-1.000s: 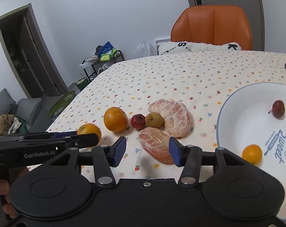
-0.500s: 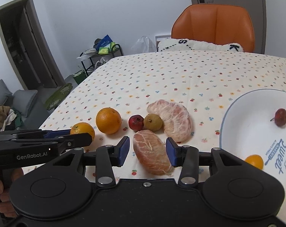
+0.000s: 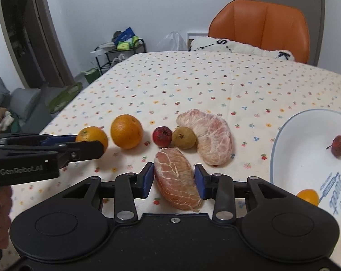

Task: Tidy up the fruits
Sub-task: 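Grasp a large orange with the left tool while the right tool grasps a peeled pomelo segment, then carry the orange and pomelo segment over the white plate and lower them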

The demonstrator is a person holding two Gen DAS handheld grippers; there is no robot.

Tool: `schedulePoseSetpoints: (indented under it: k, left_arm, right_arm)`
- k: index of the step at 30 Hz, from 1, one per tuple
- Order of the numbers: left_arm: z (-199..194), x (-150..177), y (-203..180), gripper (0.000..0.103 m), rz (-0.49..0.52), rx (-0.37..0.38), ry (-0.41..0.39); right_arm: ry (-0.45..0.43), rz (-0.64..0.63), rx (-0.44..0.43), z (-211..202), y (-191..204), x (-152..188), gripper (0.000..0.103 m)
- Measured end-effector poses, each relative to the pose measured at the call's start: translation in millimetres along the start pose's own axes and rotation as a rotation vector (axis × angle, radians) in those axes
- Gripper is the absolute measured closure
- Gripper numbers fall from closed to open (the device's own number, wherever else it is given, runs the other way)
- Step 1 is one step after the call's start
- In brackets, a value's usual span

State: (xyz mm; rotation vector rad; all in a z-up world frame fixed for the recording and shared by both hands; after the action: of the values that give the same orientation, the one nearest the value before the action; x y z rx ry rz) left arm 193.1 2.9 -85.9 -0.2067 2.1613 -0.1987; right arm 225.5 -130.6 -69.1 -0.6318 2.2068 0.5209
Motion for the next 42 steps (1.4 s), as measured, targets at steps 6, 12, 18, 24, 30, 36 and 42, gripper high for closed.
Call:
schedulePoseSetpoints:
  k: [6,12,18,24,30,36,42]
  left_arm:
    - [-4.1,-4.4,-13.7,0.067,0.021,0.008,-0.015]
    - [-4.6,-6.4,-30.2,0.067,0.039,0.026,-0.023]
    - [-3.7,-9.3,-49.7,0.067,0.063,0.05,-0.03]
    - [0.1,-12.0,-71.8,0.067,0.085,0.083,-0.033]
    - [6.5,-12.5,-94.7,0.067,0.106,0.118,-0.03]
    - [14.5,-13.5,-115.1,0.067,0.12,0.149,-0.027]
    - [23.4,-12.5,-133.3,0.067,0.135,0.174,-0.019]
  right_arm:
    - [-0.039,0.035,-0.024,-16.2,-5.2,-1.5,0.07]
    - [-0.092,0.071,-0.011,-38.8,-19.7,-8.6,0.07]
    - [-0.139,0.104,0.011,-58.5,-38.3,-12.6,0.07]
    - [-0.168,0.14,0.059,-74.9,-64.2,-9.9,0.07]
    - [-0.19,0.182,0.116,-90.1,-93.5,-5.2,0.07]
    - [-0.202,0.198,0.153,-103.6,-112.6,-0.4,0.07]
    - [-0.211,0.225,0.204,-113.3,-134.1,5.0,0.07]
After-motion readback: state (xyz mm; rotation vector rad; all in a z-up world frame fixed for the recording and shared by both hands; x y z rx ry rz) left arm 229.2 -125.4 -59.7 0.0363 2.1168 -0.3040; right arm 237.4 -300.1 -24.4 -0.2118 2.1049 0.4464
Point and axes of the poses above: each gripper's, at about its wrist camera, not at the fingertips, and z roughly the way its jaws point, y to its left, x to its underside, the point moved 7 cm from there along z, roughly the way its jaws point, and after that the axes turned 4 degrees about -y, right-handed, at the moved point
